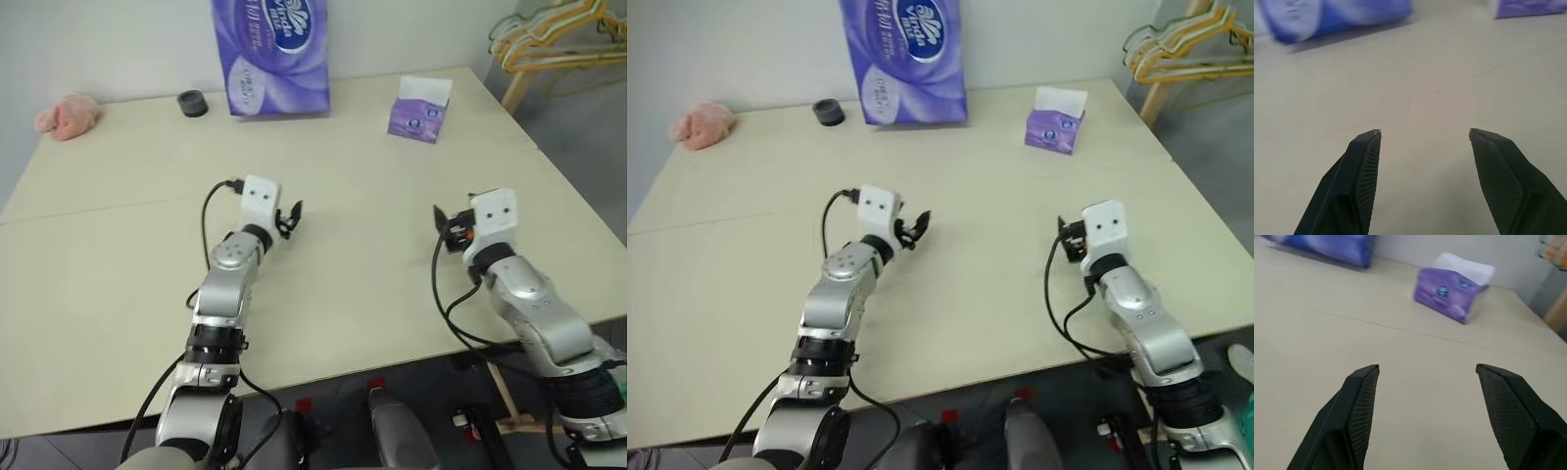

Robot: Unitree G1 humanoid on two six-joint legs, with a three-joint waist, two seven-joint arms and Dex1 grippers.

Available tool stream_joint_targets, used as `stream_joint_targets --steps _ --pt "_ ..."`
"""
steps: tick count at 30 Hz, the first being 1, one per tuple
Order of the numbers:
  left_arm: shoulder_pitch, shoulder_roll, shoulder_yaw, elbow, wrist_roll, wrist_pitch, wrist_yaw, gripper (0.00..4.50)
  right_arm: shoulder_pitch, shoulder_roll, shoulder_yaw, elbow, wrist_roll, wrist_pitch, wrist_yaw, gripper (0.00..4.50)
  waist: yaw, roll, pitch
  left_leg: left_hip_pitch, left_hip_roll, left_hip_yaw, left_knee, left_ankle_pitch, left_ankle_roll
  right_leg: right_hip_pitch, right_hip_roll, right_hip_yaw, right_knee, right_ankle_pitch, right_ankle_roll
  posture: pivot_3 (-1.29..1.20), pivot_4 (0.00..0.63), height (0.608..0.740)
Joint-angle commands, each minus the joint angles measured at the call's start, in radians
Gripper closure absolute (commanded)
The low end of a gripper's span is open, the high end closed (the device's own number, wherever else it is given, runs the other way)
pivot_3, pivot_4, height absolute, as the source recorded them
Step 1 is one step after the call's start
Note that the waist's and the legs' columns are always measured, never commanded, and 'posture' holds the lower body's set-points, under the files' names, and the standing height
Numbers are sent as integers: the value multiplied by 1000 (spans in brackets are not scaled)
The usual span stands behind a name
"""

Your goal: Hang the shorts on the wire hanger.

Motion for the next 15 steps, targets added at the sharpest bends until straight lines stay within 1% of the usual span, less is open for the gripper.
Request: stream_joint_targets --steps 1,4,8,11,15 --pt "51 6 56 -32 -11 -65 67 1465 -36 70 -30 52 -43 -65 41 1133 17 -6 -12 0 0 0 0 0 0 0 0 -1 0 1 -1 -57 96 740" --pt "80 10 95 9 -27 -119 102 1465 -61 139 -56 132 -75 -94 41 1133 36 -11 -32 0 0 -2 0 3 -3 1 0 -2 0 3 -5 -51 77 740" --pt "80 2 140 42 -90 -147 95 1465 -85 206 -81 197 -102 -119 44 1133 60 -13 -60 1 1 -6 0 5 -3 2 1 -7 0 5 -7 -42 58 740" --pt "67 2 161 69 -127 -162 88 1465 -94 239 -96 227 -123 -131 49 1133 69 -13 -76 1 1 -6 -1 5 -3 3 1 -7 -1 5 -7 -32 49 740" --pt "57 11 153 91 -138 -179 84 1465 -82 264 -115 236 -144 -141 55 1133 73 -13 -90 1 1 -7 -1 5 -3 3 1 -8 -1 5 -7 -20 49 740"
